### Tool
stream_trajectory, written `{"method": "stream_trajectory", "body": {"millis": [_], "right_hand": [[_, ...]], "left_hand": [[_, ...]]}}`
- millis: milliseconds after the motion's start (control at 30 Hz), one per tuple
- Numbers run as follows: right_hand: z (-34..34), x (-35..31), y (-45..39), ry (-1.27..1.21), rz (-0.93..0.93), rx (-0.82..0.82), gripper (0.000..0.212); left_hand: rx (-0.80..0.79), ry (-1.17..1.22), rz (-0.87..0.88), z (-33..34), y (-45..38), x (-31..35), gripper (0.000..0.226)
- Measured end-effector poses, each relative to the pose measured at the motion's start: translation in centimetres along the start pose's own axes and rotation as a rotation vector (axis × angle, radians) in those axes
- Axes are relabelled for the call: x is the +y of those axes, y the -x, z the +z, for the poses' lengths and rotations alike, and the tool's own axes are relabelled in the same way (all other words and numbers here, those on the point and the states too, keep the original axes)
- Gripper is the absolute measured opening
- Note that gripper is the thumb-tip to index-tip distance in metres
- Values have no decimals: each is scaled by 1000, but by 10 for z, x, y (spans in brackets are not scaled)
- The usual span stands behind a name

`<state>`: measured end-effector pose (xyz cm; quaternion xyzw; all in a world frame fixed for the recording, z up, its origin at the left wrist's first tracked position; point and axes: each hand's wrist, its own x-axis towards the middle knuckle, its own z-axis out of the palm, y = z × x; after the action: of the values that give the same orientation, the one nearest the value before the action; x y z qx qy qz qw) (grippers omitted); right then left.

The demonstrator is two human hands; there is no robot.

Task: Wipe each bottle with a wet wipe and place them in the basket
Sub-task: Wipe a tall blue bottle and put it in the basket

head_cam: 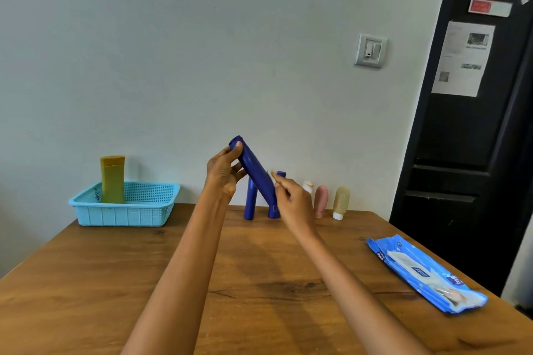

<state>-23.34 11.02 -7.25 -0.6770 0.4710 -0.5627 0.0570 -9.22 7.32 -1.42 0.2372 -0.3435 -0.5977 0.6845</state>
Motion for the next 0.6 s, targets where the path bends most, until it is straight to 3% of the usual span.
{"method": "stream_trajectory", "body": {"millis": [100, 233, 367, 600], "right_hand": [[-2, -8, -13, -40, 74, -3, 35], [5, -20, -6, -32, -139, -25, 39], [4, -6, 10, 93, -270, -64, 47], [8, -5, 2, 81, -56, 14, 45]], "left_hand": [[-12, -8, 1, 2, 1, -1, 26], [8, 1, 18, 1, 0, 2, 11], [49, 20, 47, -3, -2, 2, 11], [110, 16, 98, 4, 3, -3, 8]]}}
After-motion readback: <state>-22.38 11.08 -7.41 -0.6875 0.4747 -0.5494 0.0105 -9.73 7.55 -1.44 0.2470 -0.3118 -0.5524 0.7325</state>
